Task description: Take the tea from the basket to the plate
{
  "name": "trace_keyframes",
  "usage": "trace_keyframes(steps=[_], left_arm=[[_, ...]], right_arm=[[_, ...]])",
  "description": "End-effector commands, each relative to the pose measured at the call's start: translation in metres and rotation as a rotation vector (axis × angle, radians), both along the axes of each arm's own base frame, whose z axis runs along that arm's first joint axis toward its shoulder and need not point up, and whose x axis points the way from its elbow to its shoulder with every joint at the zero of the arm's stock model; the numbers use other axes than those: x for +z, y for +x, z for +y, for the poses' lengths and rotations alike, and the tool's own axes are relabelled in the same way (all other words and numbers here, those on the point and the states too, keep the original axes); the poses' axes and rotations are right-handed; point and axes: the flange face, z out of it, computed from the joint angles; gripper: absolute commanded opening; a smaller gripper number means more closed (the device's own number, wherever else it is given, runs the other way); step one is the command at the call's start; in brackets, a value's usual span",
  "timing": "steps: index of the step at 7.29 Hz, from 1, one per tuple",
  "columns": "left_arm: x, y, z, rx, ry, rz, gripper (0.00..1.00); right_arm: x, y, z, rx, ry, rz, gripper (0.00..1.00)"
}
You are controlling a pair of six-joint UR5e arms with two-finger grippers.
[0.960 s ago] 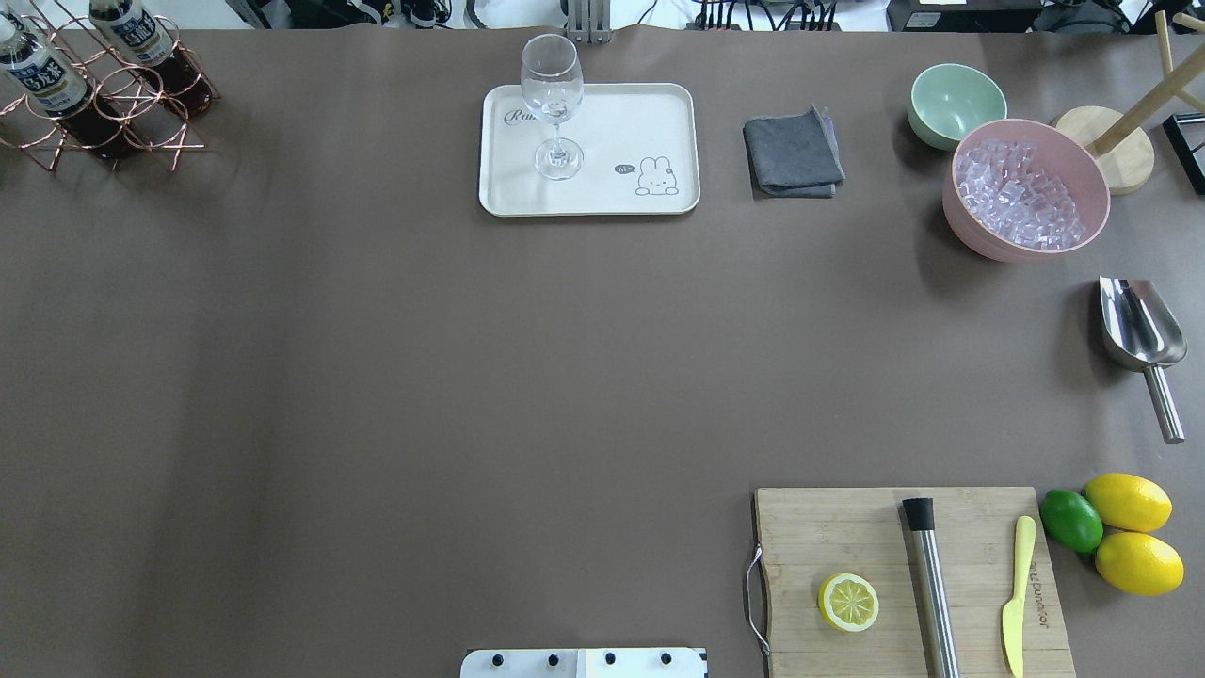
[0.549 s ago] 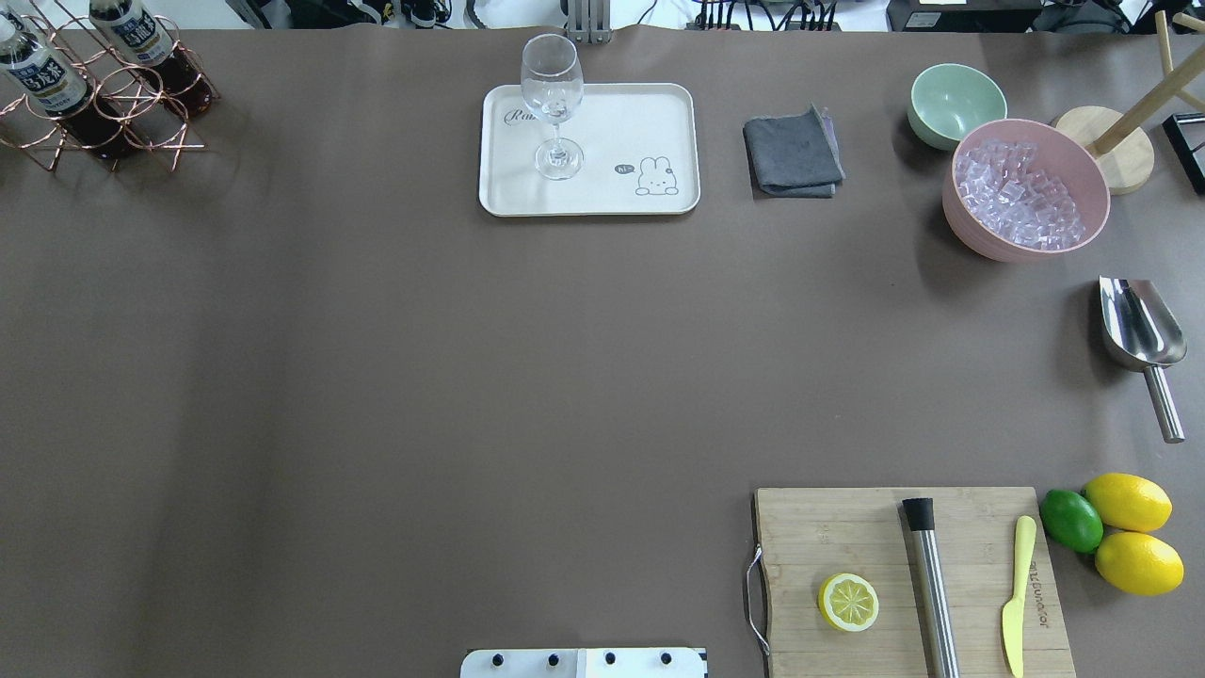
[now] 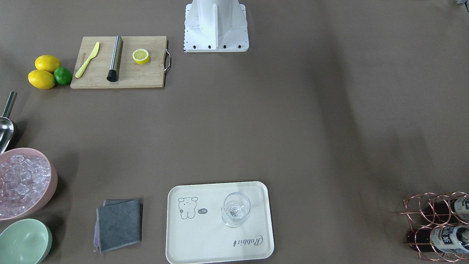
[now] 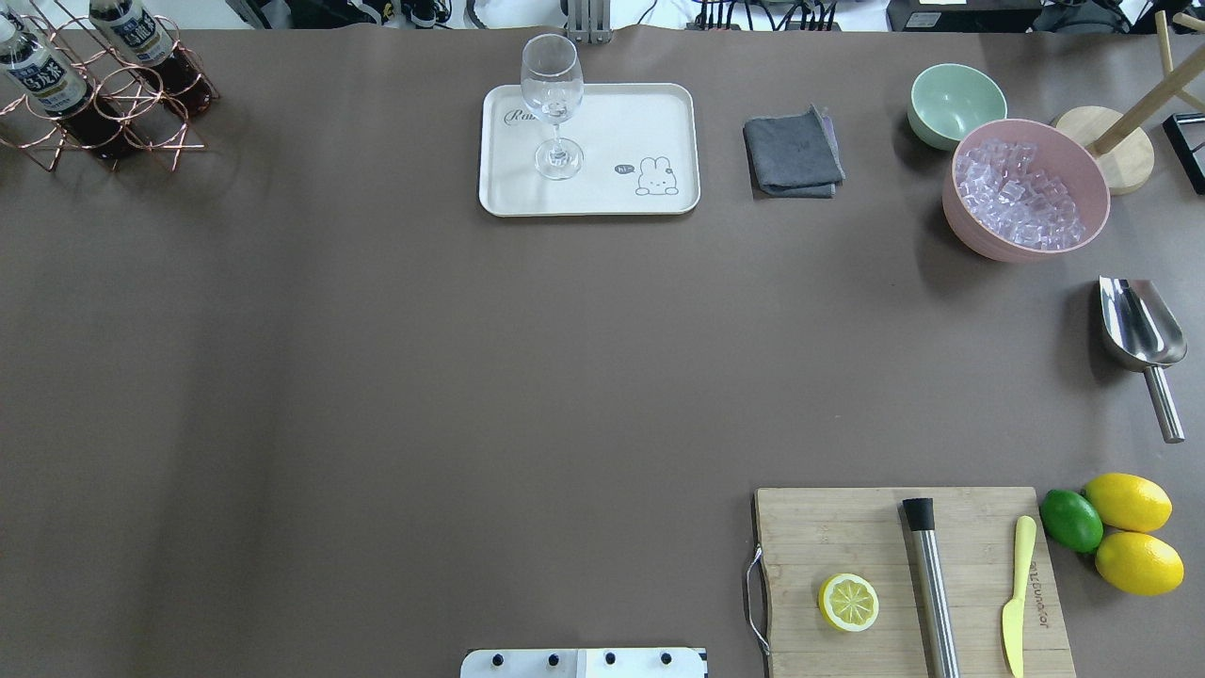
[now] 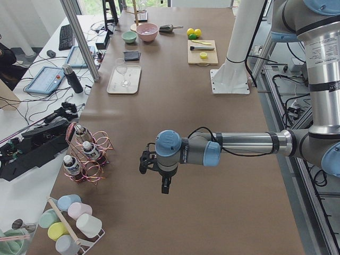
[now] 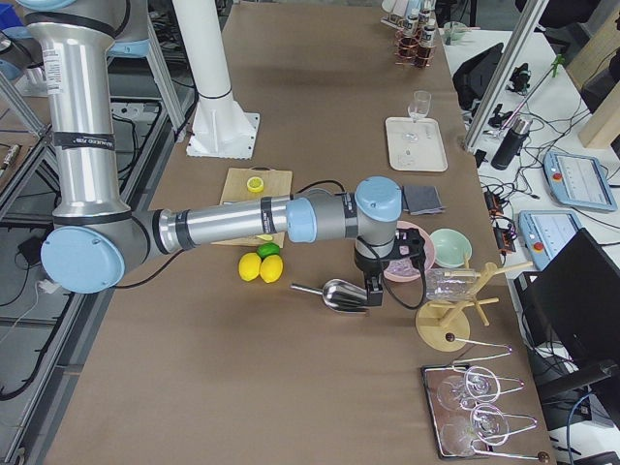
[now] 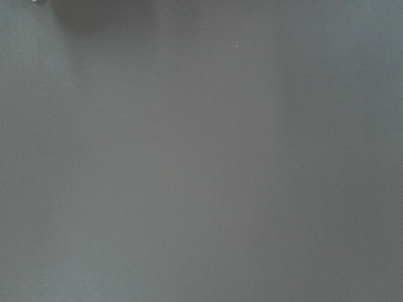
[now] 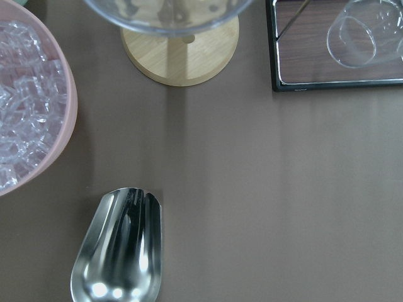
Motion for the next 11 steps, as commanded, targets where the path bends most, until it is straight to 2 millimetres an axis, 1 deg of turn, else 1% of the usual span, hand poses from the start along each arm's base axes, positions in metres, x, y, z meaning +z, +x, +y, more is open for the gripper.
trace_keyframes(steps=[1,2,3,4,5,6,7,8,9,10,11], left_arm=[[-0.013,-0.007,-0.003,-0.028,0.017,-0.007,0.98],[-0.015,-0.007,-0.006,-0.029,0.023,-0.009,0.98],[-0.016,-0.007,-0.008,-0.056,-0.004,-0.002,0.98],[-0.037,-0.007,-0.030,-0.248,-0.152,0.025,0.98],[-0.060,-0.007,-0.057,-0.455,-0.312,0.059,0.98],[-0.086,-0.019,-0.080,-0.607,-0.396,0.100,0.98],[-0.102,-0.024,-0.102,-0.750,-0.511,0.138,0.98],[-0.122,-0.024,-0.138,-0.904,-0.654,0.188,0.98],[-0.138,-0.026,-0.180,-1.005,-0.743,0.229,0.98],[-0.141,-0.027,-0.217,-1.059,-0.798,0.248,0.98],[-0.153,-0.028,-0.244,-1.123,-0.856,0.281,0.98]], right_arm=[[-0.084,-0.040,-0.018,-0.081,0.135,-0.141,1.00],[-0.097,-0.056,-0.019,-0.118,0.148,-0.190,1.00],[-0.114,-0.068,-0.025,-0.152,0.271,-0.211,1.00],[-0.115,-0.080,-0.024,-0.183,0.390,-0.223,1.00],[-0.117,-0.093,-0.026,-0.212,0.455,-0.235,1.00],[-0.131,-0.101,-0.025,-0.241,0.545,-0.264,1.00],[-0.141,-0.102,-0.023,-0.252,0.646,-0.273,1.00],[-0.147,-0.102,-0.021,-0.259,0.703,-0.280,1.00],[-0.152,-0.101,-0.019,-0.262,0.752,-0.283,1.00],[-0.152,-0.101,-0.017,-0.264,0.764,-0.285,1.00],[-0.162,-0.102,-0.019,-0.267,0.793,-0.286,1.00]])
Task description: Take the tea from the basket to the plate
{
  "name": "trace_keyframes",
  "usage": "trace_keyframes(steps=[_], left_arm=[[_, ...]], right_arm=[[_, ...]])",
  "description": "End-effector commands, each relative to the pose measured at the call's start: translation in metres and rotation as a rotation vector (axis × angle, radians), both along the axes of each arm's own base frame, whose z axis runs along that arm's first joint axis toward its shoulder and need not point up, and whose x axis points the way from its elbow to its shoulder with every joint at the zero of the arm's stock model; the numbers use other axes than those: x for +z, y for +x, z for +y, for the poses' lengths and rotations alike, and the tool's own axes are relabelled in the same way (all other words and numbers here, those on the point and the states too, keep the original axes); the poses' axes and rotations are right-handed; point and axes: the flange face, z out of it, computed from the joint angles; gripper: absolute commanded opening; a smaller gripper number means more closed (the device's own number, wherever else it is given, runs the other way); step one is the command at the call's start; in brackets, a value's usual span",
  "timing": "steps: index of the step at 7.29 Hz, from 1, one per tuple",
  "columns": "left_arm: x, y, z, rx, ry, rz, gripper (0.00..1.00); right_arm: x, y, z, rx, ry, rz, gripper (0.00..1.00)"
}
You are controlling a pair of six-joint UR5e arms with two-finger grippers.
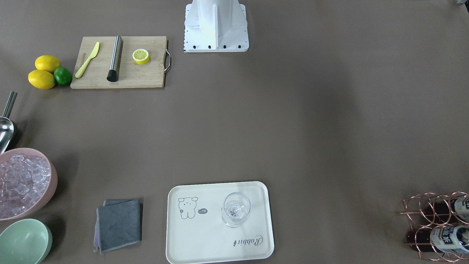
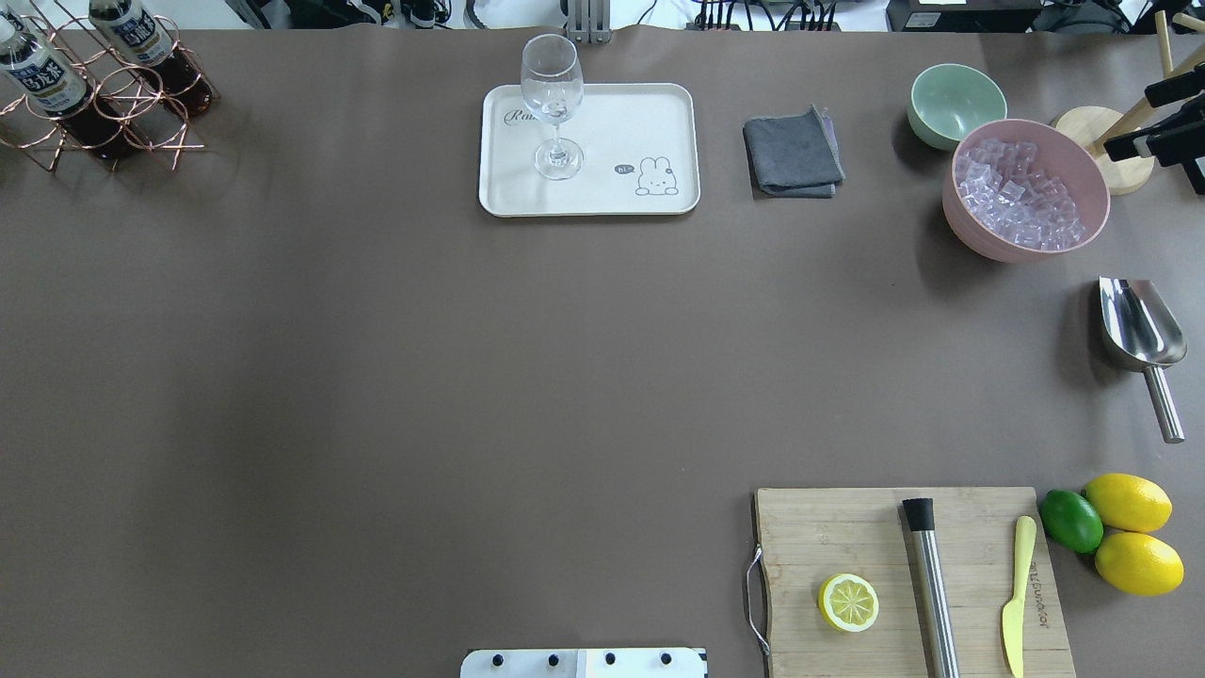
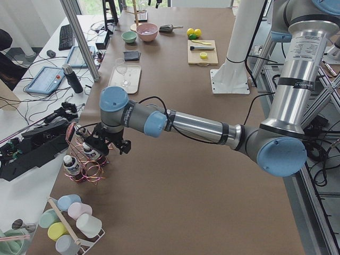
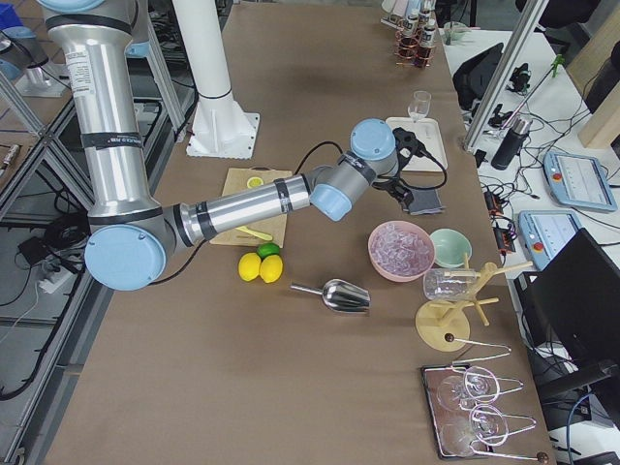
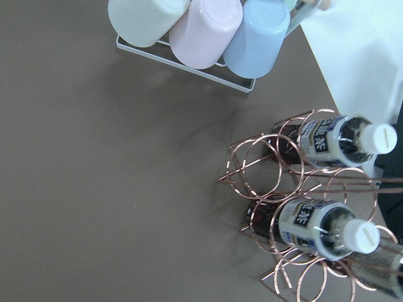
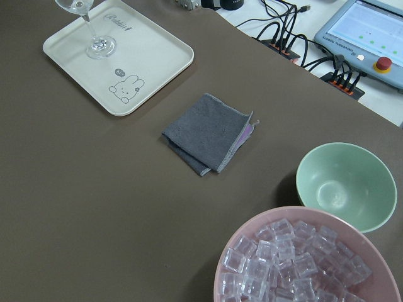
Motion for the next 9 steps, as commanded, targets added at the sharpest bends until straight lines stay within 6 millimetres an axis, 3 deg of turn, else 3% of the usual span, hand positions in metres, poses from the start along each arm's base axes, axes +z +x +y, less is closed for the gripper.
trace_keyframes(steps=[1,3,4,5,6,7,8,9], left_arm=[[-0.027,-0.002,-0.058,-0.182,-0.101,0.086,0.98],[-0.028,0.004,-0.080,-0.282,-0.114,0.074,0.98],[-0.037,0.013,-0.104,-0.299,-0.120,0.052,0.98],[-0.045,0.014,-0.119,-0.302,-0.122,0.051,0.98],[-0.045,0.016,-0.121,-0.299,-0.123,0.049,0.98],[-0.043,0.016,-0.135,-0.314,-0.109,0.027,0.98],[-0.041,0.031,-0.152,-0.305,-0.110,0.010,0.98],[-0.044,0.032,-0.154,-0.314,-0.118,0.018,0.98]], right_arm=[[-0.010,-0.001,0.000,0.000,0.124,-0.025,1.00],[0.026,0.001,0.010,0.017,0.201,-0.117,1.00],[0.033,0.002,0.020,0.038,0.216,-0.198,1.00],[0.033,0.000,0.029,0.032,0.280,-0.241,1.00],[0.024,-0.010,0.037,0.004,0.373,-0.268,1.00],[0.018,-0.031,0.046,-0.037,0.448,-0.298,1.00],[0.012,-0.067,0.054,-0.077,0.502,-0.333,1.00],[0.003,-0.103,0.068,-0.099,0.531,-0.395,1.00]])
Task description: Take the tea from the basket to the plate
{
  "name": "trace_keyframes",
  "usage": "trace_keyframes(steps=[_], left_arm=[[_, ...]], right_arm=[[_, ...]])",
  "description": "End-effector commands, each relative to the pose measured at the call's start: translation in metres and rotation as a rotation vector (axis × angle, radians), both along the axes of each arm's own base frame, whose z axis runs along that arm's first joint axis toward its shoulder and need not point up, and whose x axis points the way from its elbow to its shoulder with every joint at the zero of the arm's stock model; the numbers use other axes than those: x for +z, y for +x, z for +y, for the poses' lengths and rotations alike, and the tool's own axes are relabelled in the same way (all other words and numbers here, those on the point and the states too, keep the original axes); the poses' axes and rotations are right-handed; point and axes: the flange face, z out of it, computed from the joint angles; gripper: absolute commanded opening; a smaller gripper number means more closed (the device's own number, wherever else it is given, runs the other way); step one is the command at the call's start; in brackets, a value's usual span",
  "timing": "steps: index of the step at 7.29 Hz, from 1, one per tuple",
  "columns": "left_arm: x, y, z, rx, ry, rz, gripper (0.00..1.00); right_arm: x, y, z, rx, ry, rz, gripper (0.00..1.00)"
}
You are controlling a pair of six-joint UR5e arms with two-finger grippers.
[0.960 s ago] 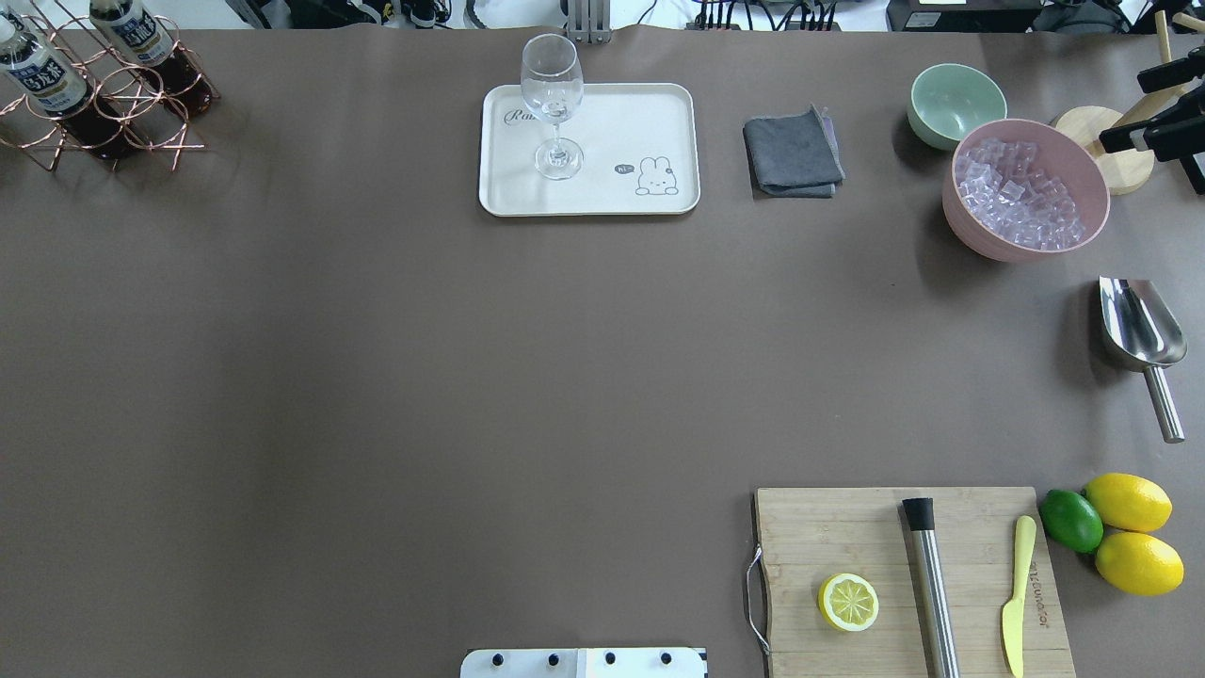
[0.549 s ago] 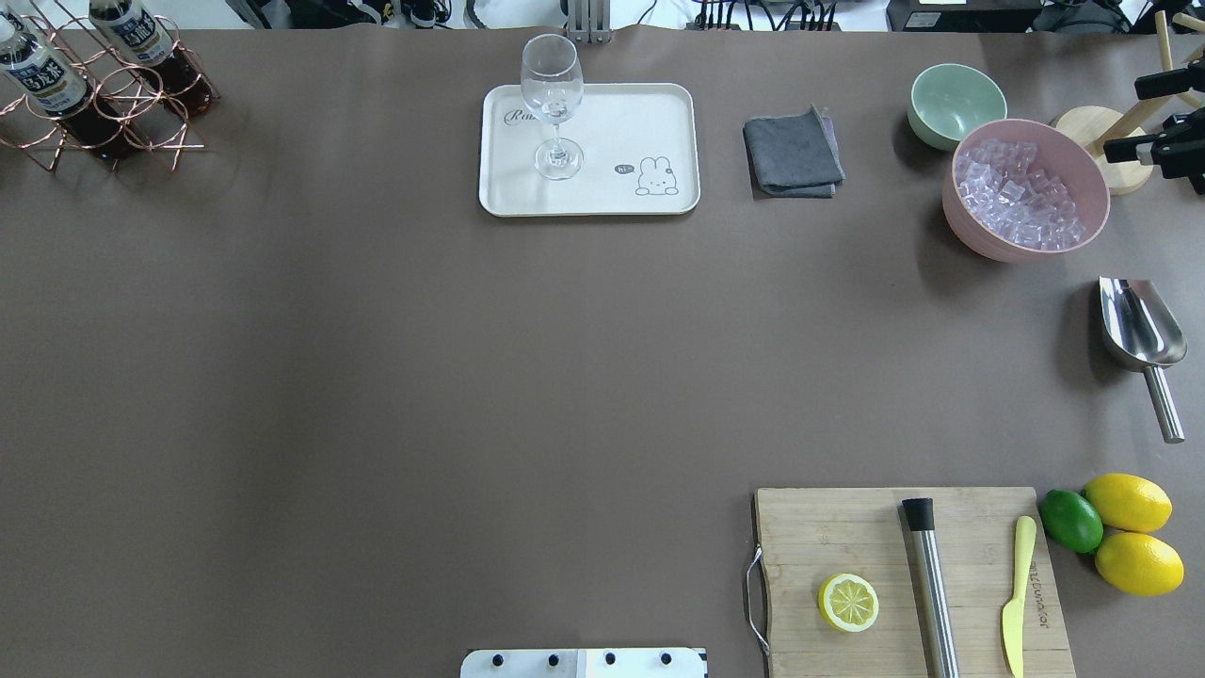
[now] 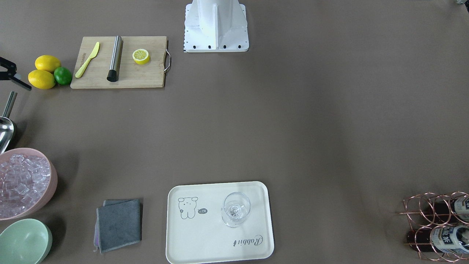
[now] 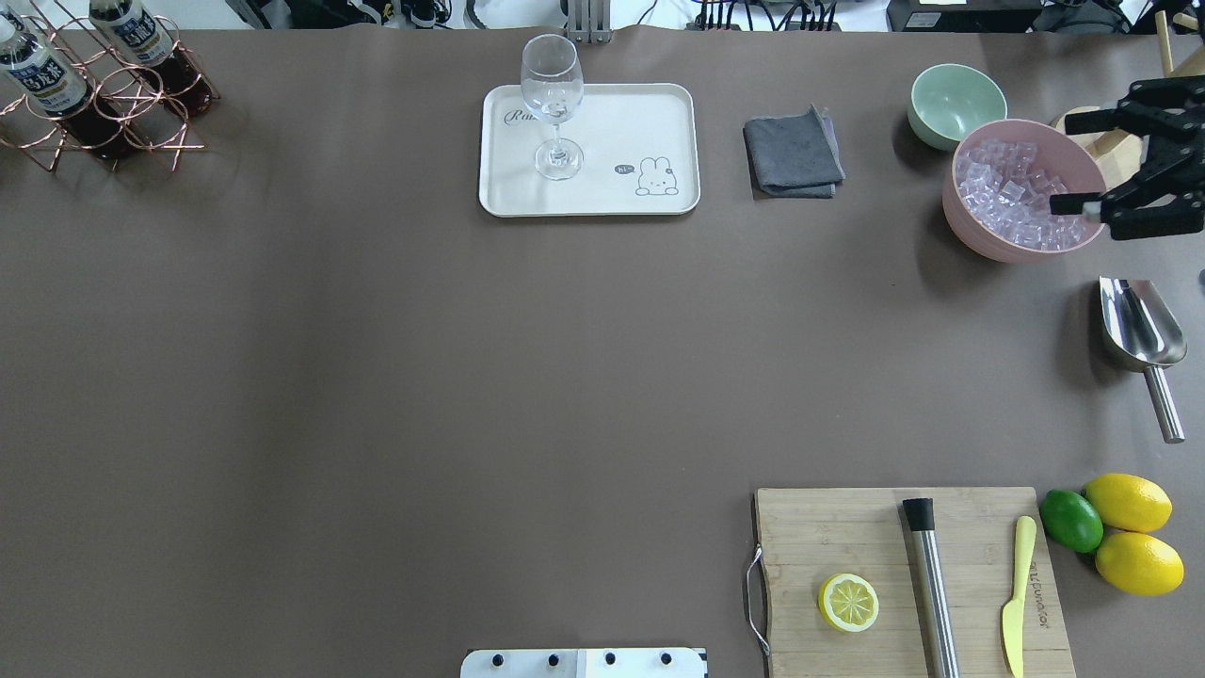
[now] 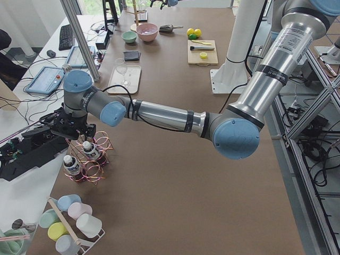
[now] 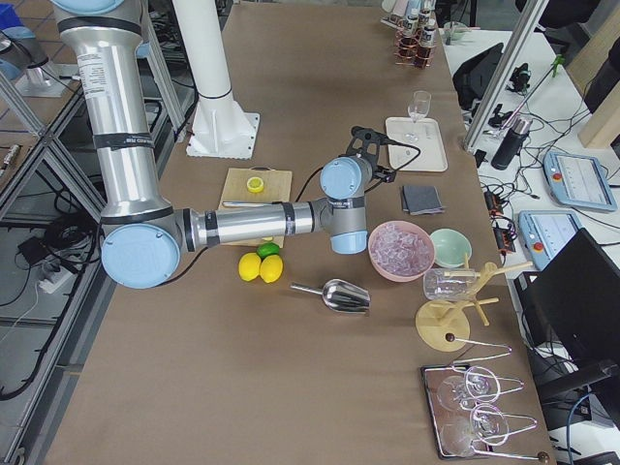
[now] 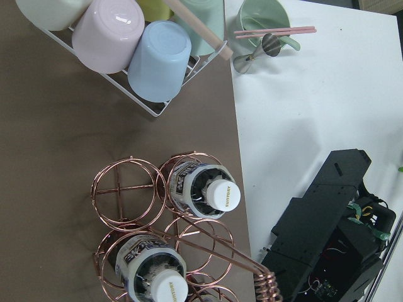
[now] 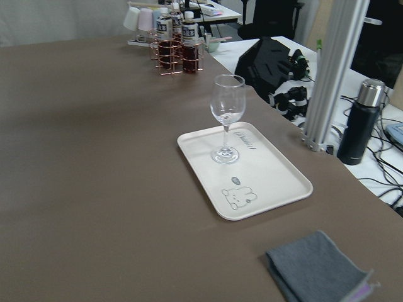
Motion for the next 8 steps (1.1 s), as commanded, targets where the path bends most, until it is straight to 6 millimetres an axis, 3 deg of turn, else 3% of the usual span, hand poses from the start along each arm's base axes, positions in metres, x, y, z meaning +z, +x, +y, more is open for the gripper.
trace_keyframes(steps=[1,2,3,4,5,7,8], left_arm=[[-0.005,0.010,-0.014,-0.012,0.003,-0.001,0.97],[-0.007,0.023,-0.016,-0.006,-0.004,0.007,0.97],[-0.009,0.033,-0.017,-0.001,0.002,0.013,0.95],[-0.011,0.036,-0.017,-0.017,0.003,0.026,0.89],[-0.012,0.036,-0.017,-0.020,0.003,0.028,0.74],[-0.012,0.036,-0.015,-0.022,0.011,0.030,0.00],[-0.015,0.035,-0.014,-0.025,0.014,0.031,0.00]], right_arm=[[-0.038,-0.086,0.024,-0.101,0.110,-0.131,1.00],[-0.067,-0.106,0.018,-0.116,0.155,-0.163,1.00],[-0.082,-0.124,0.019,-0.147,0.189,-0.177,1.00],[-0.084,-0.142,0.025,-0.184,0.192,-0.179,1.00],[-0.081,-0.148,0.027,-0.186,0.226,-0.179,0.99],[-0.082,-0.180,0.054,-0.295,0.257,-0.201,0.98],[-0.087,-0.187,0.062,-0.355,0.277,-0.195,0.99]])
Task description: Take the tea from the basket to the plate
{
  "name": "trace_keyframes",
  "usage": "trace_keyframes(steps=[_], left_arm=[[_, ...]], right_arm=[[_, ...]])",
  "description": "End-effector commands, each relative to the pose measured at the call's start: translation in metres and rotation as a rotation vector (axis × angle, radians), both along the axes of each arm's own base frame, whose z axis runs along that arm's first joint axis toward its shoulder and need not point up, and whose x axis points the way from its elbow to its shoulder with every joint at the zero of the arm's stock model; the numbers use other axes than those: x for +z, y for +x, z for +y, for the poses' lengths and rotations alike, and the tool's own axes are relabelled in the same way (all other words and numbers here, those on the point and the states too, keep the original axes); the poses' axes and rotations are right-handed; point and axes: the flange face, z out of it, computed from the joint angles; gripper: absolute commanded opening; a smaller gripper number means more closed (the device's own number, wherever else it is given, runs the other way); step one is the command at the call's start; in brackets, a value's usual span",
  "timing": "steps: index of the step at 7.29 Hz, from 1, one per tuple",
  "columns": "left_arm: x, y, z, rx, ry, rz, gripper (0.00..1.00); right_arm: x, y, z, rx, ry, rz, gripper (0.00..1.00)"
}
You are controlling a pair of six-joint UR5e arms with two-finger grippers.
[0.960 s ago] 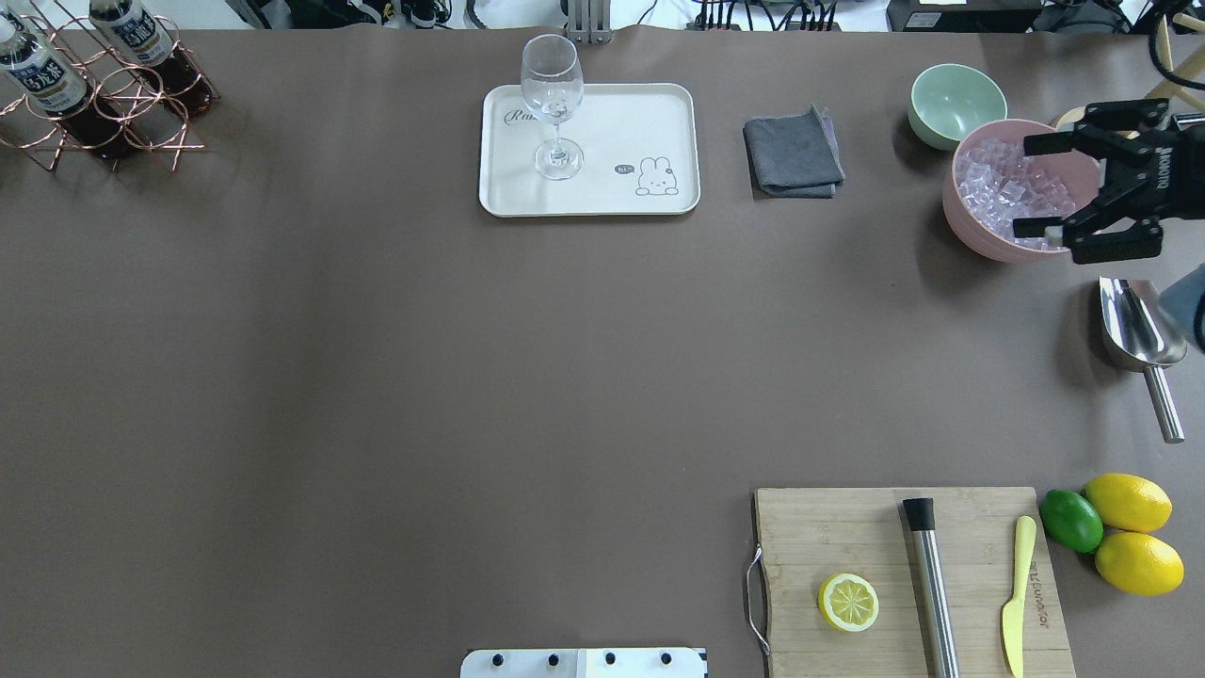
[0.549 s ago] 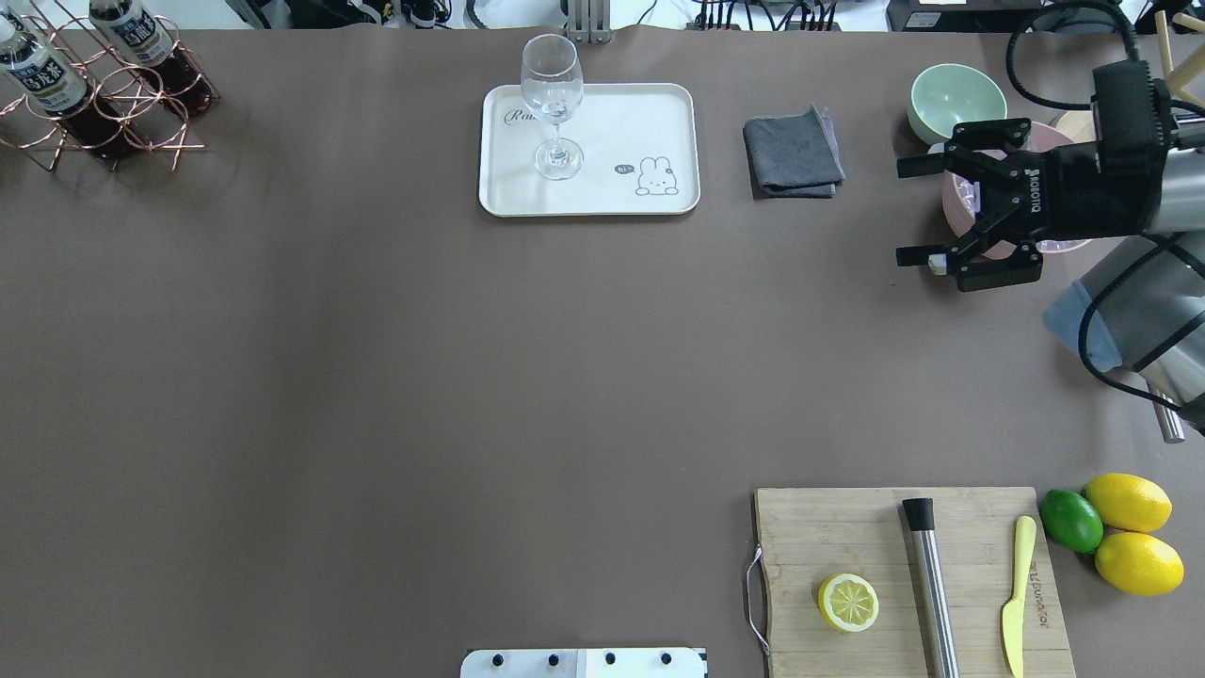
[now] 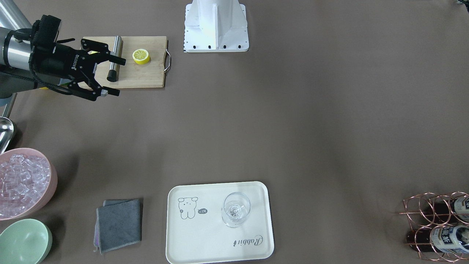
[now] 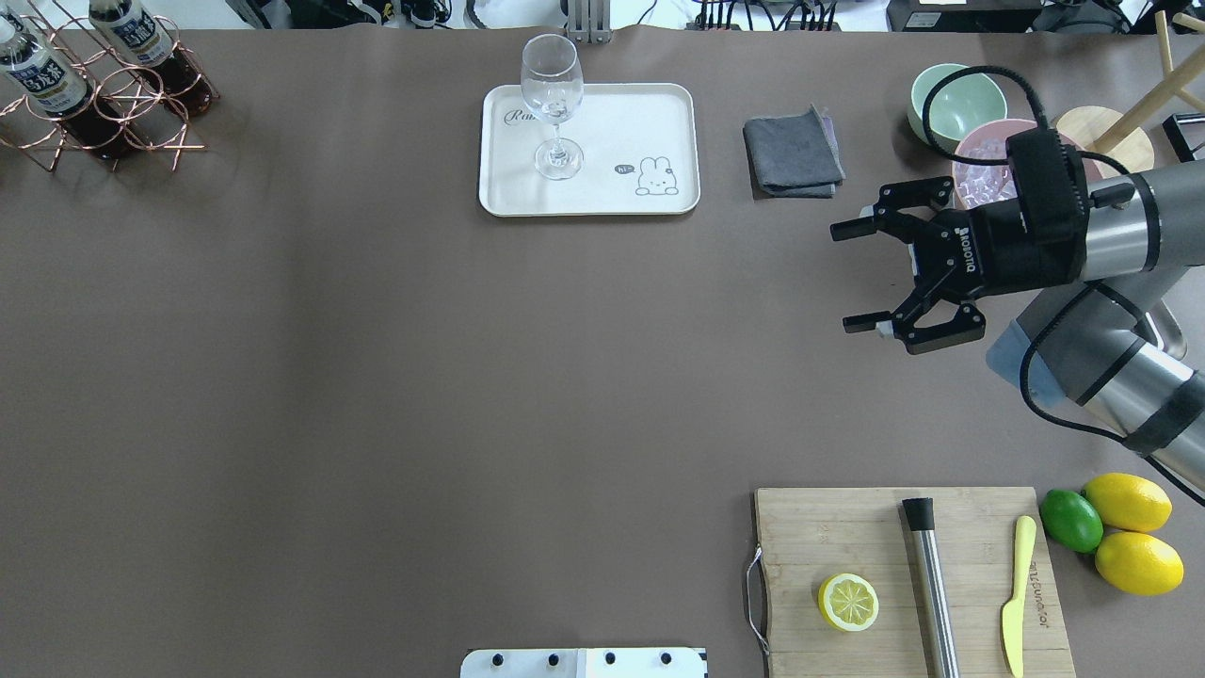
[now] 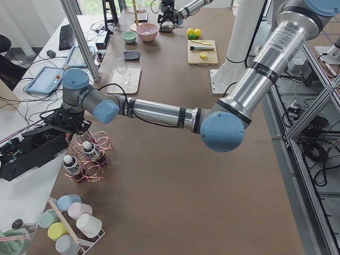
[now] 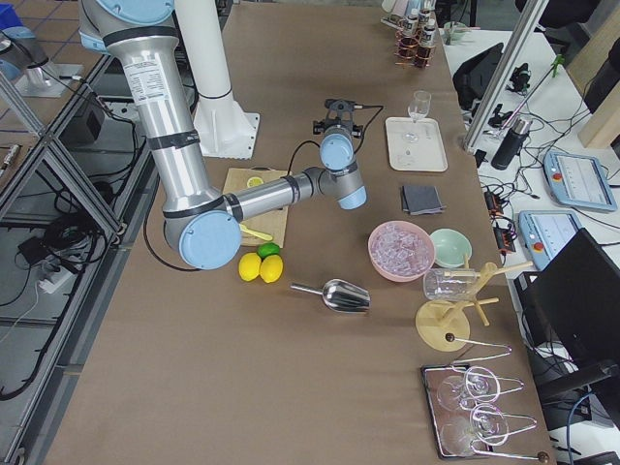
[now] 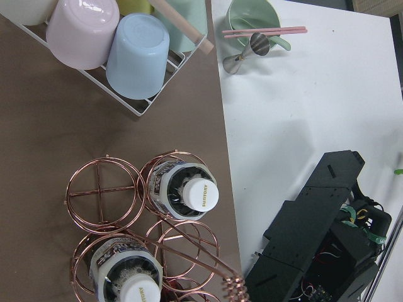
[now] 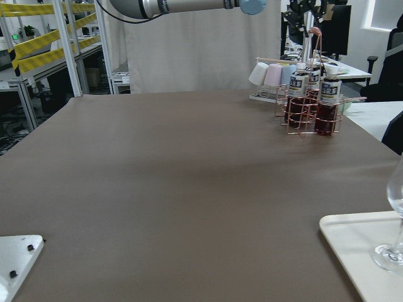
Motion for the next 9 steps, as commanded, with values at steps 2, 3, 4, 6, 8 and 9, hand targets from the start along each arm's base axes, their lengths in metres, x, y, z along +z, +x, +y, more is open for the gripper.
trace_keyframes(steps=[2,3,4,6,8,9], left_arm=[[-0.036,-0.027,0.015,-0.057,0.035,0.024,0.00],[-0.054,-0.033,0.033,-0.063,0.037,0.028,0.00],[-0.075,-0.034,0.061,-0.100,0.016,0.055,0.00],[-0.130,-0.012,0.140,-0.104,-0.018,0.085,0.00],[-0.223,0.082,0.188,-0.077,-0.128,0.181,0.00],[-0.256,0.133,0.221,-0.028,-0.156,0.207,0.00]], right_arm=[[-0.015,-0.014,0.011,-0.081,0.053,-0.005,0.99],[-0.014,-0.015,0.010,-0.081,0.047,-0.002,1.00],[-0.013,-0.011,0.007,-0.072,0.044,-0.002,1.00],[-0.010,-0.003,0.003,-0.057,0.030,0.003,1.00],[-0.007,0.008,0.002,-0.042,0.026,0.007,1.00],[-0.007,0.013,0.000,-0.043,-0.001,0.005,1.00]])
